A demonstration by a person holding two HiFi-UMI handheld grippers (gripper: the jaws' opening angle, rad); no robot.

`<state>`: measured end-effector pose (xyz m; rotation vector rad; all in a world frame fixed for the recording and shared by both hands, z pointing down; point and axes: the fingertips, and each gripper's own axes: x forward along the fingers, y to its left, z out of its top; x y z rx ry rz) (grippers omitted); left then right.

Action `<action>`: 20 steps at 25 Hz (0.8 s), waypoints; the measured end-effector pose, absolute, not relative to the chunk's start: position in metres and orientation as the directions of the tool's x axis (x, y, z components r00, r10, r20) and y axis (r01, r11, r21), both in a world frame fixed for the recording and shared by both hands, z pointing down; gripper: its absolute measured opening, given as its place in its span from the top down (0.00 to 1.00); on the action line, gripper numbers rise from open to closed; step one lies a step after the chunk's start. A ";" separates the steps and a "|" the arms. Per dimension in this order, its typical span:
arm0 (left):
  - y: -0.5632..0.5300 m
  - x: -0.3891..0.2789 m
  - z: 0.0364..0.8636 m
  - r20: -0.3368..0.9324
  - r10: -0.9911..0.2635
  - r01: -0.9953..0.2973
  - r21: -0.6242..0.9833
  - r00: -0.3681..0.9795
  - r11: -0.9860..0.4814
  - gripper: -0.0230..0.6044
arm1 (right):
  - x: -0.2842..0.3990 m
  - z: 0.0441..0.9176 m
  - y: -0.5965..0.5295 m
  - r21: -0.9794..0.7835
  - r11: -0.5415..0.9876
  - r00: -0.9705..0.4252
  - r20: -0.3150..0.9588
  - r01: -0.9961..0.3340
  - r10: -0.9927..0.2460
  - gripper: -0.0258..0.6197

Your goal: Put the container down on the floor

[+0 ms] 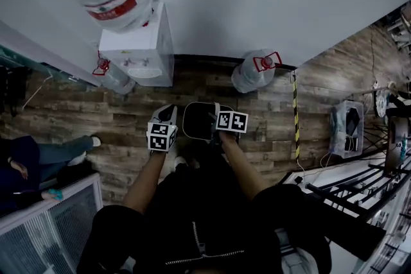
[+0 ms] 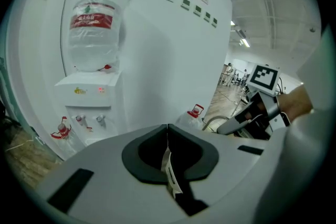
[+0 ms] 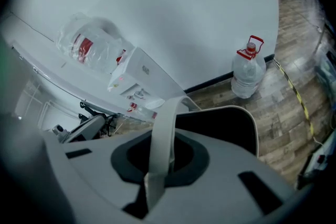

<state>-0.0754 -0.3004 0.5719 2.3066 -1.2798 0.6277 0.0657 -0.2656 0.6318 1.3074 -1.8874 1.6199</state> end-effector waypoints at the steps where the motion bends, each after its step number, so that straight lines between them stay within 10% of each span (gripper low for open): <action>1: -0.309 -0.073 0.572 0.576 -0.673 -0.867 0.143 0.464 -0.477 0.94 | 0.068 0.632 -0.275 -0.605 -0.065 -0.530 0.739 -0.793 -0.416 0.93; 20: -0.432 -0.063 0.581 0.587 -0.713 -0.911 0.109 0.383 -0.399 0.94 | 0.093 0.661 -0.423 -0.608 -0.005 -0.567 0.743 -0.794 -0.355 0.93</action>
